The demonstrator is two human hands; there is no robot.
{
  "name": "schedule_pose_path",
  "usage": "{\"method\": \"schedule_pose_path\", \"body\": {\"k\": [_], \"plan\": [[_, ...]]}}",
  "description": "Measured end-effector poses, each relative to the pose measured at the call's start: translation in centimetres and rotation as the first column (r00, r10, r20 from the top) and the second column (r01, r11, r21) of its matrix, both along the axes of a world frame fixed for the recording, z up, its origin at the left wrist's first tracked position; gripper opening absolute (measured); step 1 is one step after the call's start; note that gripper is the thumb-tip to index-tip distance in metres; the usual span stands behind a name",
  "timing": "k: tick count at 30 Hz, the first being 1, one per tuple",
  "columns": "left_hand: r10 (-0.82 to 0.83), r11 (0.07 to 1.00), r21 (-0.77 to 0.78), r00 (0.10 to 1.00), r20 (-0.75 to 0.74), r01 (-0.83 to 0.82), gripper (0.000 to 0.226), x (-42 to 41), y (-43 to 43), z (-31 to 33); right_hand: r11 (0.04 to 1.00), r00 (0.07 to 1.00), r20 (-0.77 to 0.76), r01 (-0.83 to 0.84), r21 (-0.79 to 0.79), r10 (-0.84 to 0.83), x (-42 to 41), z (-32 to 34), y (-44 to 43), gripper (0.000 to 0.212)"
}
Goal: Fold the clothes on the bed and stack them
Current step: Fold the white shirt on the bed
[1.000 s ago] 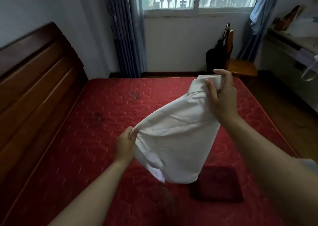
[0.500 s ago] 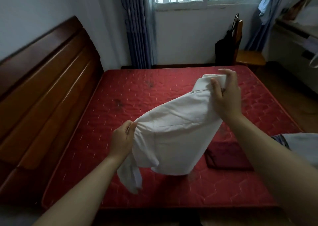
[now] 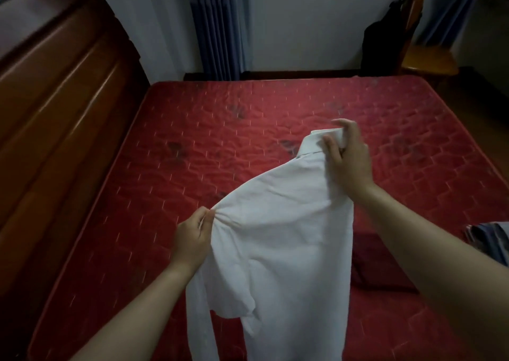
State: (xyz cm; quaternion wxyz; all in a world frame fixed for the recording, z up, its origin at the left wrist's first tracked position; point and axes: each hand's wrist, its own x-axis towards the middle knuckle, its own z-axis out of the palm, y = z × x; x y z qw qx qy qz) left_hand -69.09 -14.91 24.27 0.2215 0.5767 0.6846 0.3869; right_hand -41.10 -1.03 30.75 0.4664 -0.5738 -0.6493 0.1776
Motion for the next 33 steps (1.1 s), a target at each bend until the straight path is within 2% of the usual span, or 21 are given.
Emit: {"method": "schedule_pose_path", "body": {"k": [4, 6, 7, 9, 12, 14, 17, 19, 23, 26, 30, 33], "plan": [[0.095, 0.994, -0.039, 0.992, -0.081, -0.098, 0.035, -1.5, 12.0, -6.1, 0.993, 0.999, 0.016, -0.048, -0.111, 0.05, -2.9, -7.7, 14.0, 0.041], [0.19, 0.979, -0.037, 0.968, -0.165, -0.199, 0.015, -2.4, 18.4, -9.0, 0.98, 0.999, 0.029, -0.036, -0.193, 0.043, -4.2, -11.0, 20.9, 0.059], [0.247, 0.962, -0.061, 0.944, -0.217, -0.266, 0.018, -2.7, 21.0, -10.6, 0.973, 0.998, 0.055, -0.02, -0.23, 0.033, -4.8, -12.8, 23.5, 0.067], [0.272, 0.936, -0.145, 0.921, -0.28, -0.32, 0.04, -2.9, 23.9, -14.4, 0.965, 0.988, 0.147, -0.005, -0.262, 0.045, -5.6, -17.1, 26.2, 0.072], [0.136, 0.916, -0.31, 0.923, -0.359, -0.256, 0.047, -2.1, 22.9, -20.6, 0.928, 0.956, 0.209, -0.124, -0.351, 0.207, -6.9, -25.0, 23.5, 0.068], [0.087, 0.879, -0.414, 0.935, -0.344, -0.235, 0.047, -2.0, 20.5, -24.7, 0.866, 0.909, 0.22, -0.229, -0.445, 0.354, -7.8, -30.3, 19.0, 0.061], [0.133, 0.818, -0.513, 0.953, -0.273, -0.261, 0.043, -2.9, 17.0, -29.0, 0.751, 0.815, 0.263, -0.282, -0.597, 0.516, -9.1, -36.6, 12.7, 0.059], [0.182, 0.788, -0.543, 0.953, -0.244, -0.29, 0.04, -4.0, 15.5, -31.3, 0.698, 0.794, 0.253, -0.274, -0.662, 0.552, -10.2, -39.7, 9.9, 0.058], [0.224, 0.774, -0.555, 0.952, -0.209, -0.304, 0.036, -6.3, 13.9, -35.1, 0.692, 0.824, 0.192, -0.295, -0.66, 0.534, -13.6, -42.9, 7.3, 0.051], [0.214, 0.772, -0.567, 0.958, -0.193, -0.287, 0.035, -7.7, 13.5, -37.2, 0.781, 0.876, 0.197, -0.265, -0.566, 0.44, -16.4, -44.1, 6.7, 0.044], [0.108, 0.813, -0.543, 0.97, -0.216, -0.211, 0.034, -9.7, 12.7, -39.3, 0.893, 0.937, 0.272, -0.08, -0.442, 0.219, -18.4, -45.9, 6.7, 0.057], [0.007, 0.84, -0.521, 0.965, -0.263, -0.148, 0.033, -11.5, 11.9, -40.2, 0.874, 0.882, 0.401, -0.023, -0.486, 0.246, -18.1, -48.4, 5.0, 0.064]]}}
